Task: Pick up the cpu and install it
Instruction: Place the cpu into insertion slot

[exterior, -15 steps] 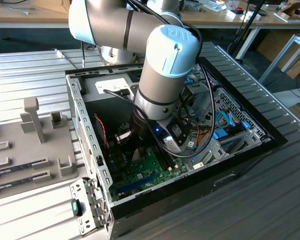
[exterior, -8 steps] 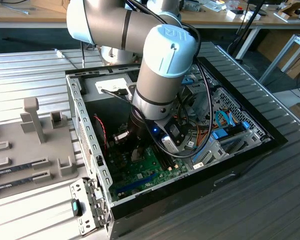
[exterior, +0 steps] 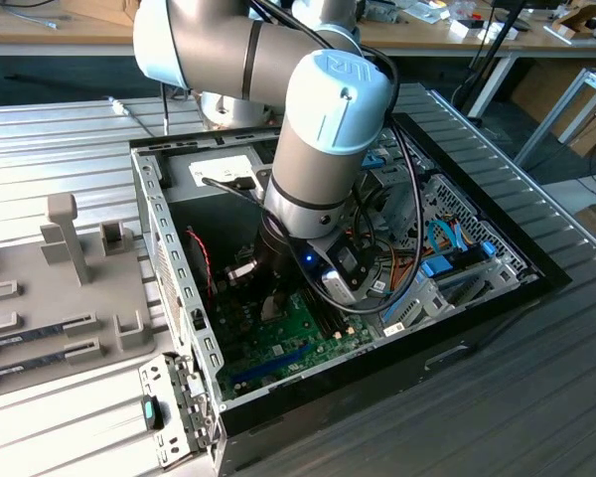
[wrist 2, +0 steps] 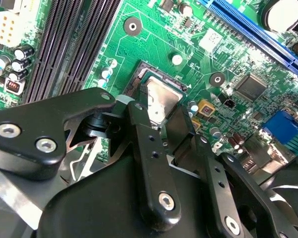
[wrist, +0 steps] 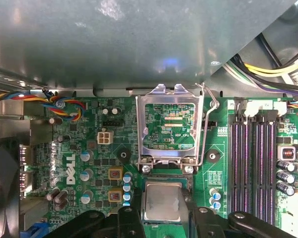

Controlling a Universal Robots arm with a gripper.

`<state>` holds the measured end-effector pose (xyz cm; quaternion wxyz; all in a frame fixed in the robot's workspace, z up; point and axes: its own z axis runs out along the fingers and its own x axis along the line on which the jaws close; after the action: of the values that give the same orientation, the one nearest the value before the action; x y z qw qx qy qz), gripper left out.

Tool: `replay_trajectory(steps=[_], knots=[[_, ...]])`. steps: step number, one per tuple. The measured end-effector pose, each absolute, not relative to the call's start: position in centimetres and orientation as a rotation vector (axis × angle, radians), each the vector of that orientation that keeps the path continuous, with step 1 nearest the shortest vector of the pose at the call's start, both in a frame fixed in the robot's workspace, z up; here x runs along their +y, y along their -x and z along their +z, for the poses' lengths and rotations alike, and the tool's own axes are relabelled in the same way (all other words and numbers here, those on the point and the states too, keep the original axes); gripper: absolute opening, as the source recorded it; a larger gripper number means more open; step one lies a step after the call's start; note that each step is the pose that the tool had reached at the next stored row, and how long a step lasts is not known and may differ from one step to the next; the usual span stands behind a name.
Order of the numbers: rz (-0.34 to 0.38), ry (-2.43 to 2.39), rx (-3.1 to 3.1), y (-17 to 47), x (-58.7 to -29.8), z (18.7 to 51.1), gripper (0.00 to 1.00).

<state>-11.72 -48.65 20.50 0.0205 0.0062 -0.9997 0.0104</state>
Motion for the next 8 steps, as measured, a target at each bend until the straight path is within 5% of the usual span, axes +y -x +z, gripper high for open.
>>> replay_trajectory(steps=[8], knots=[[0.033,-0.019,-3.099,11.71,-48.65,20.22,0.42]])
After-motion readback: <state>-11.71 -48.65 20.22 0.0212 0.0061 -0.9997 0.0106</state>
